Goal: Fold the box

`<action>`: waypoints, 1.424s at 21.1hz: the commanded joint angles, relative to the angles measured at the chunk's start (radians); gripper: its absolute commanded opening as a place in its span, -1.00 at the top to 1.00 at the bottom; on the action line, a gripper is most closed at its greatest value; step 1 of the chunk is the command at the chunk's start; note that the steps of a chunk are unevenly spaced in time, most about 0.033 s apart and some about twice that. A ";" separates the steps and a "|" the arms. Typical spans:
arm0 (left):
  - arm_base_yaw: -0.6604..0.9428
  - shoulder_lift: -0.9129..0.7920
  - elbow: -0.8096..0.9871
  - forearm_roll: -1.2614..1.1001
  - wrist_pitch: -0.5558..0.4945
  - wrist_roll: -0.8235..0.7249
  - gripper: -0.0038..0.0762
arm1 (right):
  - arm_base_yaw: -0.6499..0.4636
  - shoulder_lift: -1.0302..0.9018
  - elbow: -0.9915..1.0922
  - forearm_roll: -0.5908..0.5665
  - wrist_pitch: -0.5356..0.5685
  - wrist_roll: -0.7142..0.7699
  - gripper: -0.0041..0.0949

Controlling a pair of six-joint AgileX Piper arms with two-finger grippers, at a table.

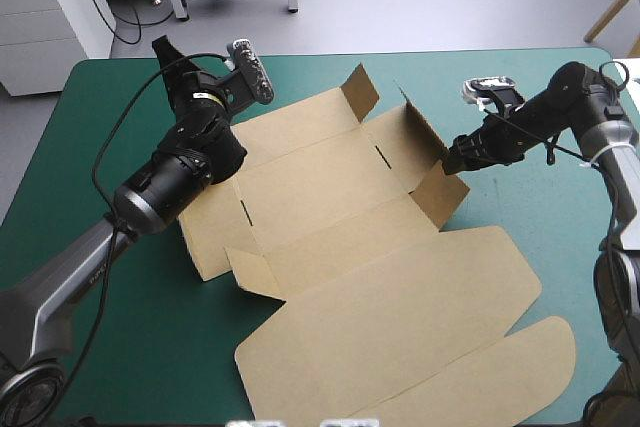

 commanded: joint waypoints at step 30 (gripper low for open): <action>-0.003 -0.042 -0.032 0.040 -0.017 -0.043 0.93 | 0.076 0.104 -0.023 -0.012 -0.014 -0.024 0.96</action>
